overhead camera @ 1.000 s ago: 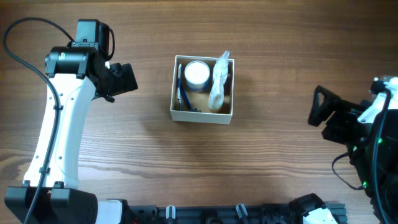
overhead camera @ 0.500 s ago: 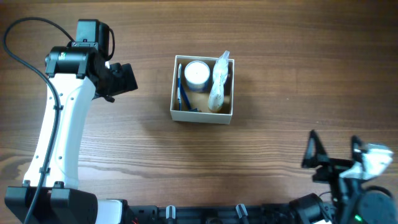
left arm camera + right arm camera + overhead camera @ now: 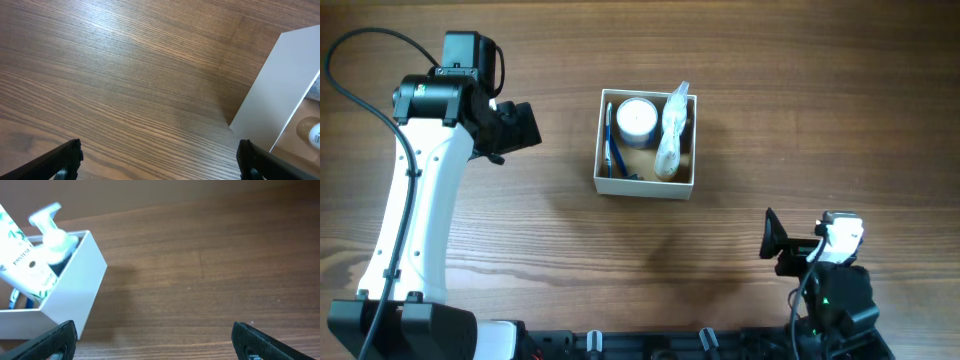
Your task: Pack container
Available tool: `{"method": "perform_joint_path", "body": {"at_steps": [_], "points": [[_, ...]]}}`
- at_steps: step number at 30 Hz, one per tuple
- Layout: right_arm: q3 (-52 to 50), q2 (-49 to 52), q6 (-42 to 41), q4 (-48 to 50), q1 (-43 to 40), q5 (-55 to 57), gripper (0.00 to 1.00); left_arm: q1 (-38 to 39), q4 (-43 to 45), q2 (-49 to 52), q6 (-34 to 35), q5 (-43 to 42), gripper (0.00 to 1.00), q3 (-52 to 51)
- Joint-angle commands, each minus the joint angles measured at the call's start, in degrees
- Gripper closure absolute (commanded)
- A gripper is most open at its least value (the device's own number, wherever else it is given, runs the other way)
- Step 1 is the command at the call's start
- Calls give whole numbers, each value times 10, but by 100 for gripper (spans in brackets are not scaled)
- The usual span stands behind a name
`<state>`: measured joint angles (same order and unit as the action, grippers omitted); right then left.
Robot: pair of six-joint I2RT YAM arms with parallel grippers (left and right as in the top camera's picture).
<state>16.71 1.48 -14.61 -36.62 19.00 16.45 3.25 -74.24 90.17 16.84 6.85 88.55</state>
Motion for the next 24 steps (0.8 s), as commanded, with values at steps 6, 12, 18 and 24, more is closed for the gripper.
{"method": "perform_joint_path", "body": {"at_steps": [6, 12, 18, 24], "points": [[-70, -11, 5, 72, -1, -11, 0, -3, 0, -5, 2, 5, 0, 5], [-79, -10, 5, 87, -1, -11, 0, -3, 0, -5, 2, 5, 0, 5], [-79, -10, 5, 87, -1, -11, 0, -3, 0, -5, 1, 5, 0, 5], [-79, -10, 5, 87, -1, -11, 0, -3, 1, -8, 2, 5, 0, 5]]}}
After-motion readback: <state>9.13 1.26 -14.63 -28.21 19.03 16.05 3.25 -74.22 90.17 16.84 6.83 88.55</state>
